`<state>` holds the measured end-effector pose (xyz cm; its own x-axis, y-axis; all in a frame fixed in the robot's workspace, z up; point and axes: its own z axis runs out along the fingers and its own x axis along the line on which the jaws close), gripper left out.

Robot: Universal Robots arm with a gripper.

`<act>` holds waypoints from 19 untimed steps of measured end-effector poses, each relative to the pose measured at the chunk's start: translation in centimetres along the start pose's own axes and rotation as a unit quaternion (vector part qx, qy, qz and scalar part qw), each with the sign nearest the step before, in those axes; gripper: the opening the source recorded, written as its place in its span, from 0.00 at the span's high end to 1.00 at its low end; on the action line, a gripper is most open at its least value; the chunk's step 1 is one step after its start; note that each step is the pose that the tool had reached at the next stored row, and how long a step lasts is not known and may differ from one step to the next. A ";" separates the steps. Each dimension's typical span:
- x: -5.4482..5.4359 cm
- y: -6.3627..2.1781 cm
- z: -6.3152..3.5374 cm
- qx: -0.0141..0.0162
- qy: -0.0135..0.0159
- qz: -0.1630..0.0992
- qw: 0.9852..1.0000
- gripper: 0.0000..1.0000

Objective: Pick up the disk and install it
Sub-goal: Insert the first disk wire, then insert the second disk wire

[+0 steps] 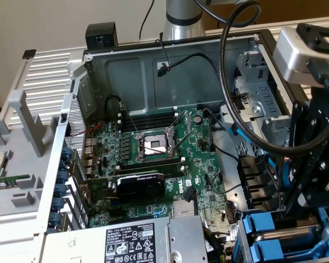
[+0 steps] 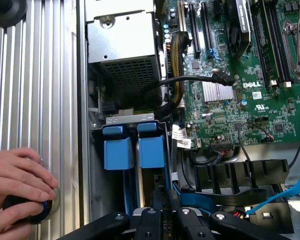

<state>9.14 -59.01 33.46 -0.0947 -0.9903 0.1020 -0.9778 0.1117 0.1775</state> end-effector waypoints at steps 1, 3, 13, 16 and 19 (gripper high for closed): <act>0.0 0.00 0.00 0.000 0.000 0.000 1.000 0.83; 0.0 -0.01 0.01 0.000 0.000 0.000 1.000 0.83; 0.0 -0.02 0.05 0.000 0.000 0.000 1.000 0.83; 0.0 -0.03 0.08 0.000 0.000 0.000 1.000 0.83; 0.0 -0.04 0.12 0.000 0.000 0.000 1.000 0.83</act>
<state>9.15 -59.01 33.33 -0.0947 -0.9903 0.1021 -0.9777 0.1118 0.1775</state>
